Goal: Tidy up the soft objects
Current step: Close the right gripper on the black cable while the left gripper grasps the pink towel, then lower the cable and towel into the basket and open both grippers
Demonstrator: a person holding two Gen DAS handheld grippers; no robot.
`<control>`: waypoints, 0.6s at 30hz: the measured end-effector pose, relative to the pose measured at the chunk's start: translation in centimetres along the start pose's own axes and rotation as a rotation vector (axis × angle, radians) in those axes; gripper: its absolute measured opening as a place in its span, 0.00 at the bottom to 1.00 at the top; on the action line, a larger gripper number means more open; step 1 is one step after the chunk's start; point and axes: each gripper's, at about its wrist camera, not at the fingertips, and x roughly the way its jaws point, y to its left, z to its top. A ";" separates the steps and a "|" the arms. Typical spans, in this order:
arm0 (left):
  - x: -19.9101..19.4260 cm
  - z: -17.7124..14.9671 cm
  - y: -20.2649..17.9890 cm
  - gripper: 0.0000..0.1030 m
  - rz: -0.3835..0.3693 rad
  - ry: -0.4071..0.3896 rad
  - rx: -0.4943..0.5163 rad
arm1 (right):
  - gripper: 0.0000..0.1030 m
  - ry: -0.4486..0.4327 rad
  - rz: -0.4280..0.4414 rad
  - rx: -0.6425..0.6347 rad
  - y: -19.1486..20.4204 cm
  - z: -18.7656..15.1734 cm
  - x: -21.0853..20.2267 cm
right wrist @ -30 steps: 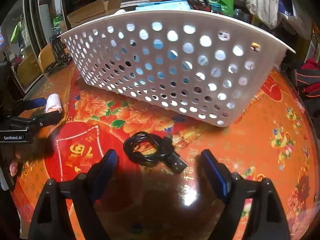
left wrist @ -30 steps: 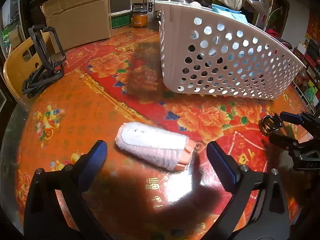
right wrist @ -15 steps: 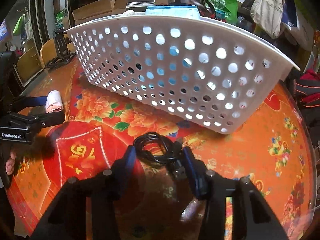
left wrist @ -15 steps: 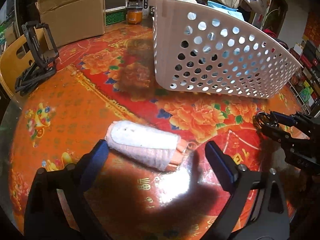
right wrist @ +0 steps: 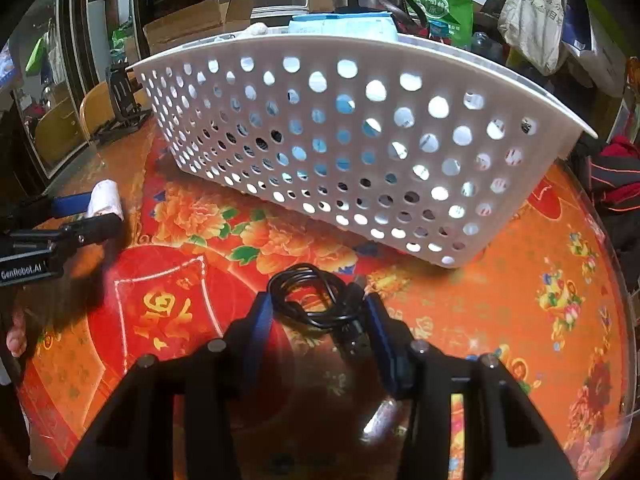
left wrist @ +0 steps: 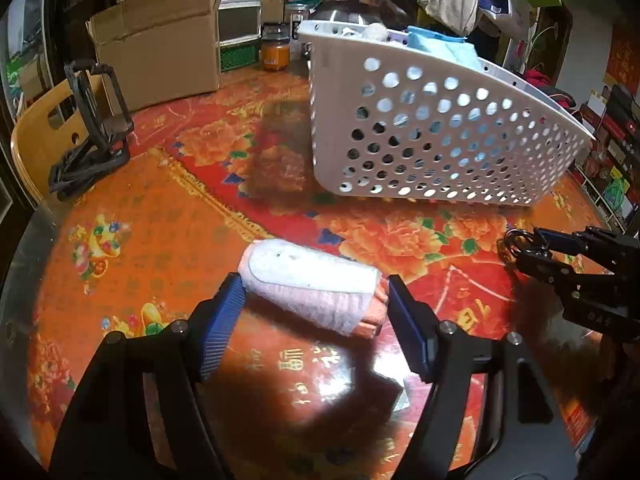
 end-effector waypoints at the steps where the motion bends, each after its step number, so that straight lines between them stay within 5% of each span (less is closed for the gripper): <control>1: -0.2 0.0 -0.2 0.67 -0.005 -0.004 0.000 | 0.45 -0.007 0.001 0.004 -0.1 0.0 -0.2; 8: -2.9 0.6 -0.6 0.67 -0.007 -0.051 -0.021 | 0.45 -0.078 0.040 0.029 -0.8 -0.3 -2.6; 18: -8.4 4.4 -3.1 0.67 -0.038 -0.135 -0.007 | 0.45 -0.263 0.100 0.022 -1.2 2.4 -12.1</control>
